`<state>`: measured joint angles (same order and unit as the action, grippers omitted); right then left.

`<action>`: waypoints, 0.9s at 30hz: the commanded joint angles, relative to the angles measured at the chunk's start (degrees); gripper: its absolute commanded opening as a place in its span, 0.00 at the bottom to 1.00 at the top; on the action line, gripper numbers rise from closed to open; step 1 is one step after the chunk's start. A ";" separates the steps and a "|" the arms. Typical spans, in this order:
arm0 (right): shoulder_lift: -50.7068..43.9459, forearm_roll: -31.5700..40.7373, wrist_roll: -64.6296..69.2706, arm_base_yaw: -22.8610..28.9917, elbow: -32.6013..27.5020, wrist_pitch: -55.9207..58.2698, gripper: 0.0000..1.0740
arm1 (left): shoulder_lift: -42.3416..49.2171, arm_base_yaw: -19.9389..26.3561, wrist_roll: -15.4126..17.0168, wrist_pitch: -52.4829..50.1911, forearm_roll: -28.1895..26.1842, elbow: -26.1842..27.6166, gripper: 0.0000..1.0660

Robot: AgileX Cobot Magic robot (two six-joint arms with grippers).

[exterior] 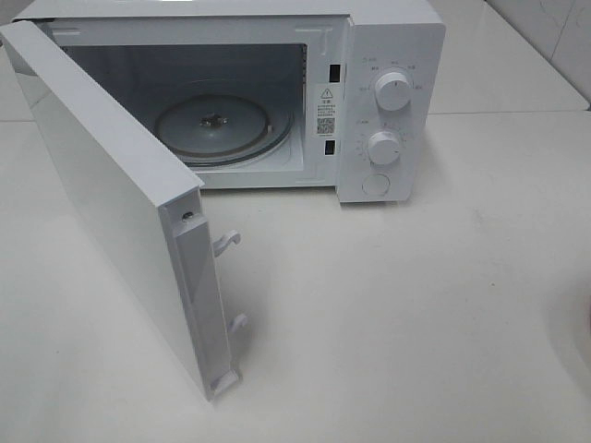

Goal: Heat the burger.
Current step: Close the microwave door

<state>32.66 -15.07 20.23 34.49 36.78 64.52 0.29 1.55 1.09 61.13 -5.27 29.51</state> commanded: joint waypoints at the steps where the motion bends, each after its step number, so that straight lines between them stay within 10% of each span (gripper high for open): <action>1: -7.79 0.63 -1.38 0.06 -0.17 2.69 0.73 | 0.63 0.11 -0.17 -0.06 -0.29 0.00 0.92; 27: -19.82 0.46 -2.92 -3.32 -6.25 -3.84 0.71 | 0.63 0.11 -0.17 -0.06 -0.29 0.00 0.92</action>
<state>13.35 -14.55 17.99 31.46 30.60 61.54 0.29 1.55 1.09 61.13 -5.27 29.51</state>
